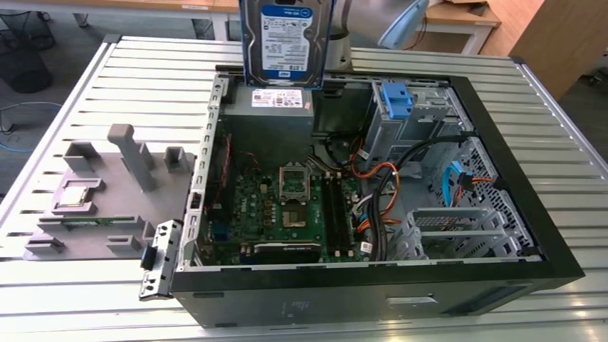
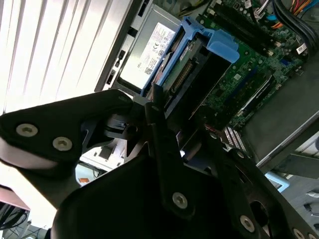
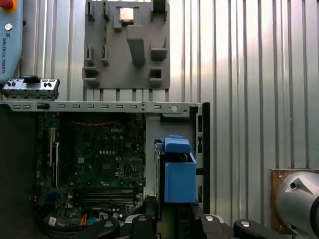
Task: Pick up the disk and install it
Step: 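Pick up the disk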
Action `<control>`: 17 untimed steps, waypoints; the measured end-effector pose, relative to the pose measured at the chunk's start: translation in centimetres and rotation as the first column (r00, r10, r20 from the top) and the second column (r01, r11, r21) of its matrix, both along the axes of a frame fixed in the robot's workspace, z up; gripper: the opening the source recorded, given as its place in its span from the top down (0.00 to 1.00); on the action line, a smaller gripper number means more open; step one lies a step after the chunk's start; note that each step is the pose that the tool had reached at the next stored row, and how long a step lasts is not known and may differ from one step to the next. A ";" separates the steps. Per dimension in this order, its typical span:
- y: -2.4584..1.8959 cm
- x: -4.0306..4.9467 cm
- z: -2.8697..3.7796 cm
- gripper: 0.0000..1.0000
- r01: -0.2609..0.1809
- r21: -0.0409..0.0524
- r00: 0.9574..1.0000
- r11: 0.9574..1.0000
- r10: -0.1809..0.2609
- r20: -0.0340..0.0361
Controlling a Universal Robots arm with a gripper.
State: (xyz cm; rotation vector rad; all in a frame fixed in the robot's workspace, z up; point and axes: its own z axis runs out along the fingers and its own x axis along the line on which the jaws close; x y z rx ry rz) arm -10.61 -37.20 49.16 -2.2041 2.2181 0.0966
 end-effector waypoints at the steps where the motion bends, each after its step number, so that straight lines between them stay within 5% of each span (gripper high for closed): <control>1: 0.00 0.31 0.00 0.65 0.000 0.000 1.000 1.000 0.000 0.000; 12: 0.00 3.61 0.00 0.65 0.000 0.000 1.000 1.000 0.000 0.000; 17: 0.00 3.78 0.00 0.65 0.000 0.000 1.000 1.000 0.000 0.000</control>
